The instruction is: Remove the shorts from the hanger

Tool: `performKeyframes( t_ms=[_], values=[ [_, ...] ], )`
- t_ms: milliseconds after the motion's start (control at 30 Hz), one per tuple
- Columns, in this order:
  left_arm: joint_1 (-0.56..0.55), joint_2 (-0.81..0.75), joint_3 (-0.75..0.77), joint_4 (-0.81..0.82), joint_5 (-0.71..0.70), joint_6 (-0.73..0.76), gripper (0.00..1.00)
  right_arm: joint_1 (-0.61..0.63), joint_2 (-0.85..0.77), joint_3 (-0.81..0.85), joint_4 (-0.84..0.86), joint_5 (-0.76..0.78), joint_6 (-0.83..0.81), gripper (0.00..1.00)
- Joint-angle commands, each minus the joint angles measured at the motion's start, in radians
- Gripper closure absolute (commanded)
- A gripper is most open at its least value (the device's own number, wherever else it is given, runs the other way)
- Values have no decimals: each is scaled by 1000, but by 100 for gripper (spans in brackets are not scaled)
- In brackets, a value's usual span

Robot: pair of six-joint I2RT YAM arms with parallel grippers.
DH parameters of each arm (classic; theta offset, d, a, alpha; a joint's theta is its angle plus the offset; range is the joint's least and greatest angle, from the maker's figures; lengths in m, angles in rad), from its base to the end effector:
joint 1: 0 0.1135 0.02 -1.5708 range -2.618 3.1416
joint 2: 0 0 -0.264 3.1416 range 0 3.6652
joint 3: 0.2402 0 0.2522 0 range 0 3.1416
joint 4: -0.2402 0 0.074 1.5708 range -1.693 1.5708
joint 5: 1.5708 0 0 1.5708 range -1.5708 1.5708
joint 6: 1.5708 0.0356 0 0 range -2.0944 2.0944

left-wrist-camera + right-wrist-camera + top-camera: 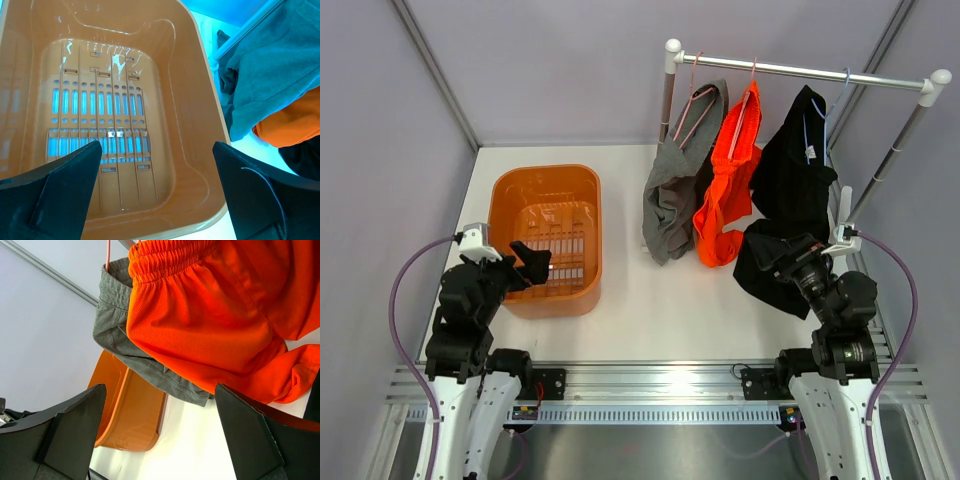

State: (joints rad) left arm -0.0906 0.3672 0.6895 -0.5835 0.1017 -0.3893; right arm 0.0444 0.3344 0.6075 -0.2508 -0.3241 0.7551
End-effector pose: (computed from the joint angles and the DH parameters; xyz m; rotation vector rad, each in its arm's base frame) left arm 0.0919 -0.0120 0.3145 -0.2038 1.8408 -0.4292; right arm 0.0974 0.0157 0.3264 0.3051 1.5888 0.8753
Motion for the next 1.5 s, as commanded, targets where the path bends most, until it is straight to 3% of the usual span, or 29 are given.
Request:
performKeyframes(
  t_ms=[0,400,700,900,1100,1200,1467],
  values=[
    [-5,4,30,31,4,1,1,-6,-23,12,9,17,-22,0],
    [-9,3,28,33,6,1,1,-5,40,234,-114,77,-132,1],
    [-11,10,28,33,12,1,1,-6,351,561,-179,138,-207,1],
    [-12,1,27,34,12,1,1,-5,576,830,-286,440,-315,1],
    [-12,22,28,33,16,3,1,-6,750,1038,-318,603,-381,1],
    [-15,33,30,33,26,3,1,-8,906,1140,-360,632,-395,1],
    [-20,3,27,36,32,1,1,-100,1038,1200,-355,580,-381,7]
  ],
)
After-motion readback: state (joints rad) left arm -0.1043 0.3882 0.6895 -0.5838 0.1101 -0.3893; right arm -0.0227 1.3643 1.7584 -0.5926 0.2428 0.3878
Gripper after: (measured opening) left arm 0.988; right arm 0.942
